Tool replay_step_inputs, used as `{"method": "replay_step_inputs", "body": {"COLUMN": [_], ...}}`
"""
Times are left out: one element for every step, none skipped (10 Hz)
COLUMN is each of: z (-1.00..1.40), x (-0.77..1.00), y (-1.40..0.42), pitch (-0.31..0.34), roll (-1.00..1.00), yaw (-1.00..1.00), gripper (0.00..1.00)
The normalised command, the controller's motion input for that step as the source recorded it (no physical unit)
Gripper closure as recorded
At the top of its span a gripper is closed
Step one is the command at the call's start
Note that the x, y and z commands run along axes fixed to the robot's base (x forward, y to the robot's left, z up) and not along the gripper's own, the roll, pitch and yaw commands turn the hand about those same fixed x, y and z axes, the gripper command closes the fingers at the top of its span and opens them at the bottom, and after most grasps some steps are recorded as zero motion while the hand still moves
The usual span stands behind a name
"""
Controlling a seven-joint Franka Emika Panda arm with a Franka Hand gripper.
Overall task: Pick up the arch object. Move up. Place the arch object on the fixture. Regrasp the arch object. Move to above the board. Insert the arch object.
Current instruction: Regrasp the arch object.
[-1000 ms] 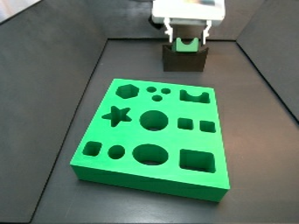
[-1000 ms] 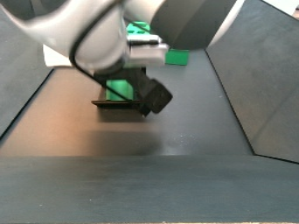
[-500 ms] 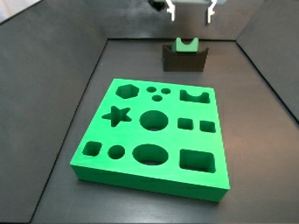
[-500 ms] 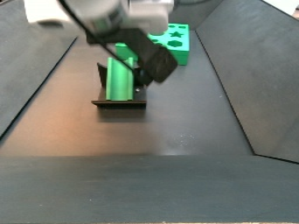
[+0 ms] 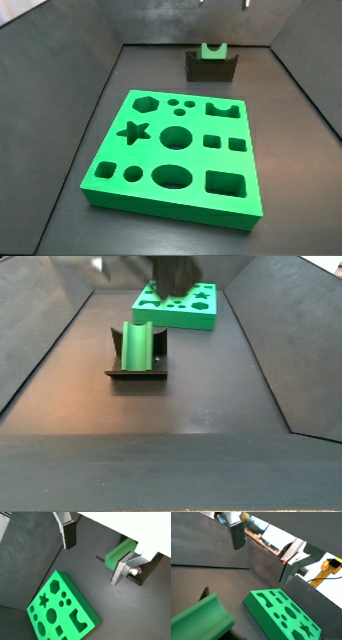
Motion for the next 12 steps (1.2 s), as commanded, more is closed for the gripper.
{"method": "replay_step_inputs", "body": {"z": [0.28,0.05,0.01,0.01,0.01,0.01,0.01,0.01,0.01,0.0,0.0,0.0], "x": [-0.1,-0.06,-0.03,-0.02,-0.02,-0.04,-0.05,-0.05,-0.05,-0.05,-0.04,-0.04], "y": [-0.33,-0.12,-0.03,-0.03,-0.02,-0.03,-0.03,-0.02,-0.02,-0.02,-0.02,-0.02], "pitch": [0.019,0.017,0.018,0.018,0.016,0.01,0.003,-0.003,-0.012,-0.019,-0.024,-0.034], "roll": [1.0,1.0,1.0,1.0,1.0,1.0,1.0,1.0,1.0,1.0,1.0,1.0], "yaw": [0.02,0.02,0.02,0.02,0.02,0.02,0.02,0.02,0.02,0.02,0.02,0.02], "gripper": [0.0,0.0,0.0,0.0,0.0,0.0,0.0,0.0,0.0,0.0,0.0,0.0]}}
